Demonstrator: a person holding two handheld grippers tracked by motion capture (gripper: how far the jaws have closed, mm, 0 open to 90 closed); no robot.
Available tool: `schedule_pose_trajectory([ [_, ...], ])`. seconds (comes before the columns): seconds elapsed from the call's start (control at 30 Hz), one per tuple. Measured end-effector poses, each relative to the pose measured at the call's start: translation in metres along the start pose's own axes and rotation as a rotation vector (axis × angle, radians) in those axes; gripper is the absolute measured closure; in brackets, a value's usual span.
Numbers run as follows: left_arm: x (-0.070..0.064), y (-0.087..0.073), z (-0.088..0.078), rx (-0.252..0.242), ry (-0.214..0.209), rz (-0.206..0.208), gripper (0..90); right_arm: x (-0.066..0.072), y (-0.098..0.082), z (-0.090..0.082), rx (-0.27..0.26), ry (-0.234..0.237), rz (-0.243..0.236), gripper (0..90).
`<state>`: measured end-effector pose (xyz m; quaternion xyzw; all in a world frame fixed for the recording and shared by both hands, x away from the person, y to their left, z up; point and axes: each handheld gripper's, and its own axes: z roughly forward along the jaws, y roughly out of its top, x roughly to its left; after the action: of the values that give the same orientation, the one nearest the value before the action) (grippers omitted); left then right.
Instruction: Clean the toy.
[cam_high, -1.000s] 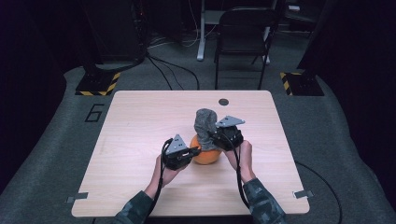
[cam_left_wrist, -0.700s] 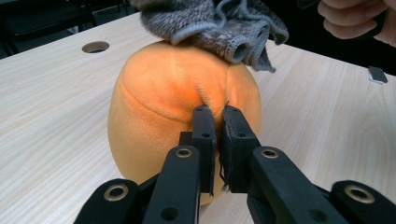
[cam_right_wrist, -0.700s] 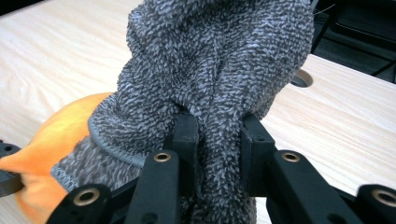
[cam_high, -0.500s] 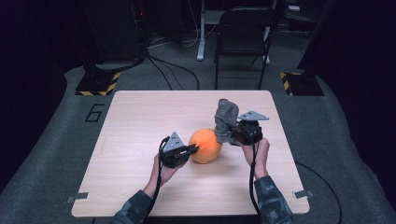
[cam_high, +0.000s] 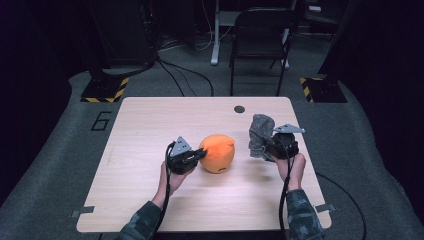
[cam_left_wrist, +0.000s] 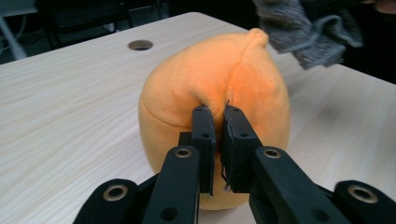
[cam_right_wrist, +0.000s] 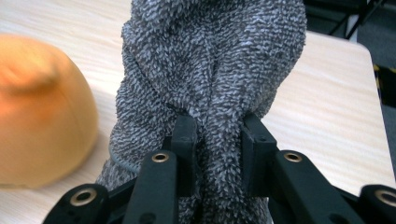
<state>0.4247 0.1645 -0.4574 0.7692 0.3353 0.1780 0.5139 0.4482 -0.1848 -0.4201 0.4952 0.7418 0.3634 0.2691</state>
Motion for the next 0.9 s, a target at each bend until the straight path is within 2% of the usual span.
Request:
schedule_pose_trajectory([
  [0.07, 0.007, 0.0, 0.0, 0.0, 0.014, -0.03, 84.0, -0.005, -0.006, 0.002, 0.025, -0.009, 0.002, 70.3],
  [0.17, 0.018, -0.002, -0.001, 0.007, 0.049, -0.062, 83.8, -0.014, -0.014, 0.007, 0.059, -0.023, 0.03, 70.3],
  [0.3, 0.027, -0.004, -0.001, 0.011, 0.063, -0.089, 83.6, -0.021, -0.021, 0.011, 0.082, -0.03, 0.043, 70.2],
  [0.37, 0.034, -0.004, 0.0, 0.02, 0.074, -0.112, 83.6, -0.023, -0.024, 0.013, 0.09, -0.031, 0.049, 69.9],
  [0.5, 0.04, -0.004, 0.002, 0.032, 0.091, -0.13, 83.6, -0.025, -0.031, 0.014, 0.111, -0.04, 0.044, 69.3],
  [0.57, 0.044, -0.004, 0.005, 0.034, 0.11, -0.143, 83.5, -0.025, -0.035, 0.014, 0.122, -0.045, 0.056, 69.3],
  [0.6, 0.049, -0.005, 0.007, 0.048, 0.125, -0.17, 83.4, -0.025, -0.037, 0.015, 0.134, -0.047, 0.055, 69.2],
  [0.7, 0.053, -0.006, 0.009, 0.055, 0.137, -0.193, 83.0, -0.026, -0.039, 0.018, 0.138, -0.049, 0.061, 68.9],
  [0.73, 0.057, -0.006, 0.011, 0.052, 0.14, -0.215, 82.2, -0.026, -0.04, 0.02, 0.139, -0.051, 0.067, 68.6],
  [0.77, 0.06, -0.007, 0.014, 0.048, 0.149, -0.247, 80.7, -0.026, -0.043, 0.025, 0.169, -0.053, 0.074, 67.4],
  [0.83, 0.07, -0.01, 0.019, 0.06, 0.167, -0.278, 79.6, -0.026, -0.047, 0.032, 0.198, -0.062, 0.069, 66.5],
  [0.87, 0.07, -0.01, 0.019, 0.06, 0.167, -0.278, 78.4, -0.026, -0.048, 0.035, 0.201, -0.065, 0.064, 65.7],
  [0.9, 0.073, -0.011, 0.023, 0.067, 0.184, -0.29, 77.0, -0.025, -0.05, 0.038, 0.213, -0.07, 0.052, 64.2],
])
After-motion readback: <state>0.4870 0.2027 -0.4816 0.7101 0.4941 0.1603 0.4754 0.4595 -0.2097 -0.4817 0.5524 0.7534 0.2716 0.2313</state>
